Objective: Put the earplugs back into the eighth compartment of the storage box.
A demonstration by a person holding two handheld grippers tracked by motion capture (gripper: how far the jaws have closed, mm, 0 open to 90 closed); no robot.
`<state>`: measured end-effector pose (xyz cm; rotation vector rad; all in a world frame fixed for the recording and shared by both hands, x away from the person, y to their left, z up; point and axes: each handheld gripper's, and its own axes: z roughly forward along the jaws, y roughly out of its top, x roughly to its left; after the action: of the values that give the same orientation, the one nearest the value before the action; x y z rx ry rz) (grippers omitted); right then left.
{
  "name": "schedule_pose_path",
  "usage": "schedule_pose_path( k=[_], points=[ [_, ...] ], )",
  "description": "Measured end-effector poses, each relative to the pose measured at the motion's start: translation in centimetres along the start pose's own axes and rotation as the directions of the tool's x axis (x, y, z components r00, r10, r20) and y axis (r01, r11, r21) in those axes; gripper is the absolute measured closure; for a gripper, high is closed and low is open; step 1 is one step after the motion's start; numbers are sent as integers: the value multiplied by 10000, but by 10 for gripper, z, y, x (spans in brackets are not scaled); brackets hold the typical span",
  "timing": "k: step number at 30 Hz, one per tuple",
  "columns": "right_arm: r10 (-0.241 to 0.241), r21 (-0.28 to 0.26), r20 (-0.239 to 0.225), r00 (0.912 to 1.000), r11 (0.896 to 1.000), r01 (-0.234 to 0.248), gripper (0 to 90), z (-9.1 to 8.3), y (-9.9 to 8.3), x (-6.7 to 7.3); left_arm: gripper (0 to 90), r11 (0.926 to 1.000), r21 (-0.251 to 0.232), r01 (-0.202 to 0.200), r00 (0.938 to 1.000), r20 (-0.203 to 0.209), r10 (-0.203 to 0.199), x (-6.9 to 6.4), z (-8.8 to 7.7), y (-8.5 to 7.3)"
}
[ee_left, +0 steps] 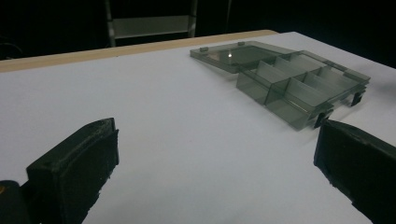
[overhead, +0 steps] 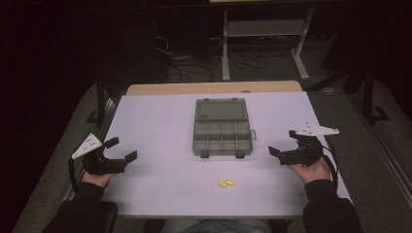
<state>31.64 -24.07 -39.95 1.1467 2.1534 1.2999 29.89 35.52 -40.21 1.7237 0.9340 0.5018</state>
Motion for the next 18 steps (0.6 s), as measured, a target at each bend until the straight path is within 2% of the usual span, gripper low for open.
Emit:
schedule_pose_path(
  k=[18],
  points=[
    [-100, -151, -70, 9999, 9998, 99, 0, -2, 1, 1, 0, 10000, 95, 18, 10000, 33, -18, 0, 1, 0]
  ],
)
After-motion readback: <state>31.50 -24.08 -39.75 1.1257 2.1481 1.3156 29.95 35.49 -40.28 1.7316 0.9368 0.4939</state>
